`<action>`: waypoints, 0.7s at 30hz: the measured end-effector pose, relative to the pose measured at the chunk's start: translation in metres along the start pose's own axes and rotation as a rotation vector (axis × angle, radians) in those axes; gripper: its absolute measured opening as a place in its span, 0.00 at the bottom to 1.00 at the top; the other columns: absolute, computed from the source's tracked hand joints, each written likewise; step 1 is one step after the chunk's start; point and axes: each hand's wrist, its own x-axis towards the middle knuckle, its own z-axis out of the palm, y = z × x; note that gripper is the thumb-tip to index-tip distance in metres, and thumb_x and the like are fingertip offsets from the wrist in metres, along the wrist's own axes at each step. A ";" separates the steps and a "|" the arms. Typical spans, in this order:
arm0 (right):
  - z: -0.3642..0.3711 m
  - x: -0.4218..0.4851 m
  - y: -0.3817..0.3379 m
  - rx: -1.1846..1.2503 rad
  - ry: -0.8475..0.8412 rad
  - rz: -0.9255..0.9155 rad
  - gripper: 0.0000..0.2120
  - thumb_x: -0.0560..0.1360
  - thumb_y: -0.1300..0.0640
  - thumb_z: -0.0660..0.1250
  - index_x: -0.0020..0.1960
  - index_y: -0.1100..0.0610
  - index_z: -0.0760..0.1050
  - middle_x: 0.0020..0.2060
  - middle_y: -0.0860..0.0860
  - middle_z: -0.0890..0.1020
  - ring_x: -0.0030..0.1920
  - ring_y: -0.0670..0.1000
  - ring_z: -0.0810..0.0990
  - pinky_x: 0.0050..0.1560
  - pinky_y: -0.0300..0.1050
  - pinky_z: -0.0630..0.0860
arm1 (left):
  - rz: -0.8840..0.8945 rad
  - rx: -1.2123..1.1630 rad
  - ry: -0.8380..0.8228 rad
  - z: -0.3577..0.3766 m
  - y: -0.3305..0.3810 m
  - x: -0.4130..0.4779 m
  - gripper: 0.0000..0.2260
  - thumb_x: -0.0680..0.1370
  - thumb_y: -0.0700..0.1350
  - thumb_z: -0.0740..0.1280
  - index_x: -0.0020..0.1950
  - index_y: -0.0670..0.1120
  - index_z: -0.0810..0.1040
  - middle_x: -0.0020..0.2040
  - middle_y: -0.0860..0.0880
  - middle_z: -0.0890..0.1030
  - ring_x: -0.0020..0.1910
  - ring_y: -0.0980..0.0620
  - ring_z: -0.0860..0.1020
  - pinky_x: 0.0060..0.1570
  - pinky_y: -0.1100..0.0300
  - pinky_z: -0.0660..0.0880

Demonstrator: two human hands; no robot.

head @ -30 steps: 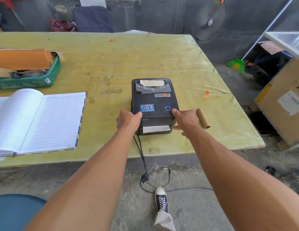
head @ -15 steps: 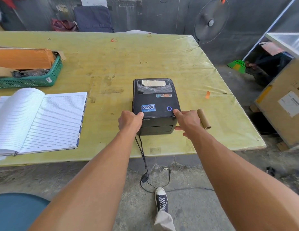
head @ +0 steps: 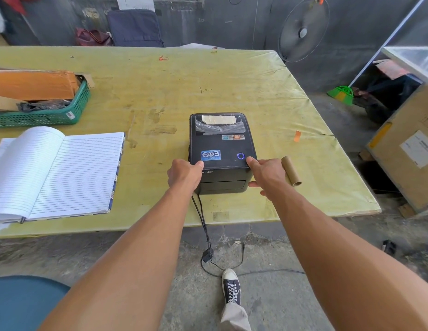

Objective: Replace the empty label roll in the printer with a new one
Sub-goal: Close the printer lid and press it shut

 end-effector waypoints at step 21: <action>-0.023 0.007 -0.013 -0.050 -0.185 0.042 0.14 0.76 0.46 0.70 0.46 0.57 0.81 0.42 0.51 0.83 0.38 0.54 0.87 0.51 0.57 0.80 | -0.174 -0.080 -0.263 -0.018 0.012 0.007 0.13 0.77 0.44 0.72 0.57 0.40 0.75 0.54 0.45 0.78 0.55 0.44 0.81 0.47 0.49 0.76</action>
